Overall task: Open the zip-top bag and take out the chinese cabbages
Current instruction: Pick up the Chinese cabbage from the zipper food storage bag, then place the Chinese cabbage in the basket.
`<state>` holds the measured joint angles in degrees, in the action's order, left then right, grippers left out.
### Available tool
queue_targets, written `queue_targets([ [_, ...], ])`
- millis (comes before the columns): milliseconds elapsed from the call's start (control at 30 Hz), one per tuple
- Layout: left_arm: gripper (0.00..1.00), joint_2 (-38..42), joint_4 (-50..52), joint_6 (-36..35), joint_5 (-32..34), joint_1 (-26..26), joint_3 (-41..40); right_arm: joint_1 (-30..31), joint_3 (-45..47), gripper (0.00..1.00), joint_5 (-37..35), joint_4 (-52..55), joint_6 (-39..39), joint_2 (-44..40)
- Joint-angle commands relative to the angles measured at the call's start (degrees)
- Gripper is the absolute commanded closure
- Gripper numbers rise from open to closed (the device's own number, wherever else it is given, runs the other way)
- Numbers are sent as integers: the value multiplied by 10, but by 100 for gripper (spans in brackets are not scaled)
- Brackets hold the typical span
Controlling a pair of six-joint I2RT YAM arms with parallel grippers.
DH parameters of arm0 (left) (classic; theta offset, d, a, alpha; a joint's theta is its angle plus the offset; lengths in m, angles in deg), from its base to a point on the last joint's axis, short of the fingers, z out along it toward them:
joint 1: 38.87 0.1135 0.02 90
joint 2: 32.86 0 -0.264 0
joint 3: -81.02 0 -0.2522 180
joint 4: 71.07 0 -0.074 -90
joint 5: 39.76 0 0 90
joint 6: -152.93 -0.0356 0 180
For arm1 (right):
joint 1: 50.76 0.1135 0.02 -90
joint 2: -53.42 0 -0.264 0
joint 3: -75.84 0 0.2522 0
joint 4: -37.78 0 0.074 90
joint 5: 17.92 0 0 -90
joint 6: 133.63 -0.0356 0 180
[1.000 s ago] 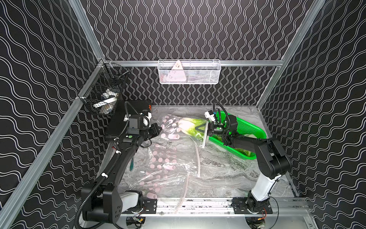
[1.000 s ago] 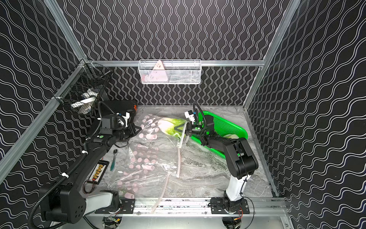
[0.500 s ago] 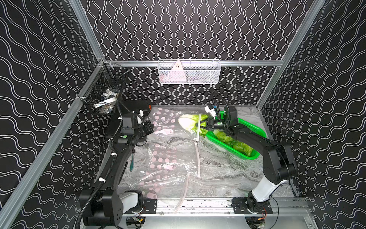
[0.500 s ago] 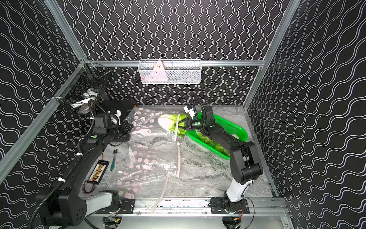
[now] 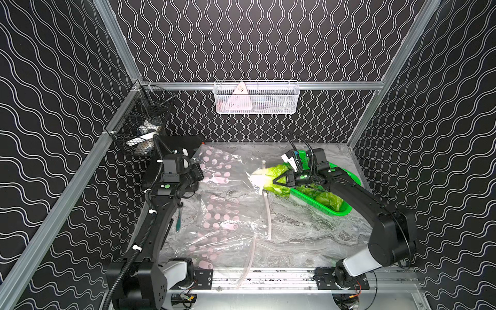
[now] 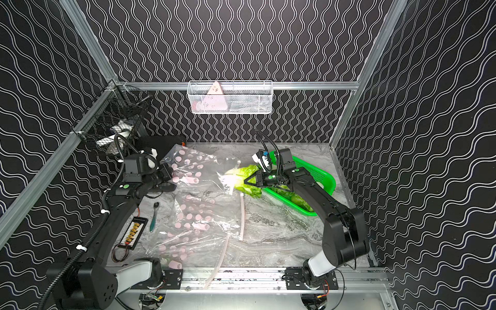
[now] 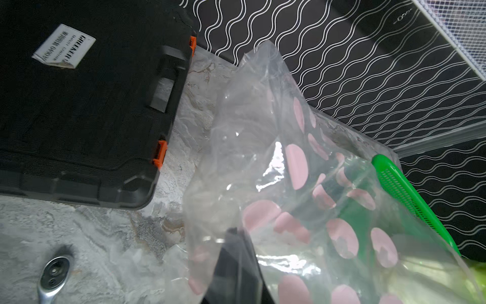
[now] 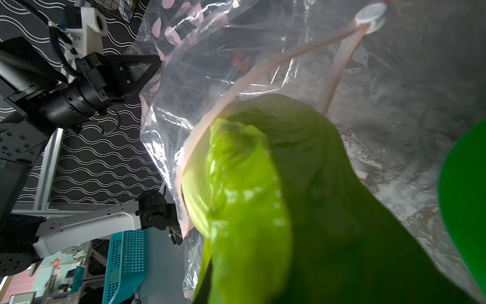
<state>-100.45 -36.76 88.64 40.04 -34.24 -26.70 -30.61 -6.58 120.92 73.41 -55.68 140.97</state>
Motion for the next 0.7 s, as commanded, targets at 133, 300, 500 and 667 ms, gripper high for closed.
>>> queue_targets([
  [133,100,-5,12,-15,49,10,5,-1,-3,100,-71,65,32,-29],
  [300,100,-2,12,-23,62,16,1,-1,21,100,-124,60,13,-73],
  [500,100,-11,12,-13,60,18,-3,-15,17,100,-235,83,-14,-117],
  [667,28,-30,21,8,52,19,5,-53,-5,100,-226,94,-45,-82],
])
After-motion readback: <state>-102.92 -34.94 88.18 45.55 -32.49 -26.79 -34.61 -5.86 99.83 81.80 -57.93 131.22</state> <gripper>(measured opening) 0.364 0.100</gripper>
